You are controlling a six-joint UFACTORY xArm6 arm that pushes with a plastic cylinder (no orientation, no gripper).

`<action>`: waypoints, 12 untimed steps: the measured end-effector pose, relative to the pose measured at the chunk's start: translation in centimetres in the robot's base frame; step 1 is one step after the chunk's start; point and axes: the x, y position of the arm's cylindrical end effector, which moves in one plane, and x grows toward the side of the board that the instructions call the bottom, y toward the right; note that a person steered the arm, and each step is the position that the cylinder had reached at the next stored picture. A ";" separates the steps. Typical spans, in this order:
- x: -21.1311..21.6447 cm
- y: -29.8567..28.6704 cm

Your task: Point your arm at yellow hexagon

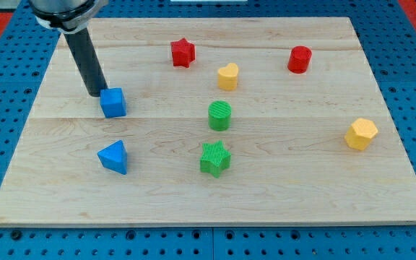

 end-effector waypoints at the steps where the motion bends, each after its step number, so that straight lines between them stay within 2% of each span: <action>1: 1.6 0.5; 2: 2.1 0.9; 3: 2.5 -2.3; 4: 7.7 -5.0; 6: 21.0 -4.9; 7: 22.7 -1.7; 10: 22.8 25.1; 12: 20.7 38.4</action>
